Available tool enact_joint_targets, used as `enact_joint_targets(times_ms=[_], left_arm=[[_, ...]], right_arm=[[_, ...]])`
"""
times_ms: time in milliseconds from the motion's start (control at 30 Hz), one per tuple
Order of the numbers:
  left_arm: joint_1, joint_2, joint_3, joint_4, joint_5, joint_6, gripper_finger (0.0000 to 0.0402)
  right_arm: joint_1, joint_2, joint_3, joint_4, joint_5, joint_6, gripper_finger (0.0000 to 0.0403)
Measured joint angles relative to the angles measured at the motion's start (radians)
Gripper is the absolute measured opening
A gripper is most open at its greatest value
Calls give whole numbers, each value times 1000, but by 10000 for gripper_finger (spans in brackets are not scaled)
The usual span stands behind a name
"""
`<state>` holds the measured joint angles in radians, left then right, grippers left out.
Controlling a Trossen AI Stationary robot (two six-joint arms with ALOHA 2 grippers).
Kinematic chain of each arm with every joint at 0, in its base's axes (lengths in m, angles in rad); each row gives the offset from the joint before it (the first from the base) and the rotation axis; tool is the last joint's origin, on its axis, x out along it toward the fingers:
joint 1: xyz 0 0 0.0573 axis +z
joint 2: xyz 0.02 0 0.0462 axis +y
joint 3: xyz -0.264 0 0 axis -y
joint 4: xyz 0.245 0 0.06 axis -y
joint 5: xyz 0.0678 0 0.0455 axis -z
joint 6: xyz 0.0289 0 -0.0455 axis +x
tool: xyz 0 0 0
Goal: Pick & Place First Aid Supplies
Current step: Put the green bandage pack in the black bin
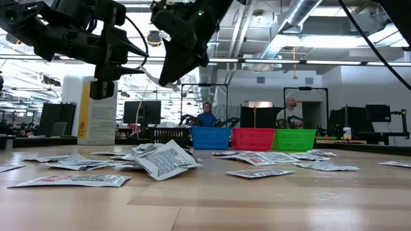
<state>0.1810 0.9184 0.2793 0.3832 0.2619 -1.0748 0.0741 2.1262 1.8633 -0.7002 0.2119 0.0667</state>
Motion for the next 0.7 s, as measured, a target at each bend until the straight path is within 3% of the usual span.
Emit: enact_joint_targets(times_ms=[700], left_arm=[[-10, 0, 0, 1, -8, 0, 143]], right_arm=[[-4, 0, 0, 60, 87, -51, 65]])
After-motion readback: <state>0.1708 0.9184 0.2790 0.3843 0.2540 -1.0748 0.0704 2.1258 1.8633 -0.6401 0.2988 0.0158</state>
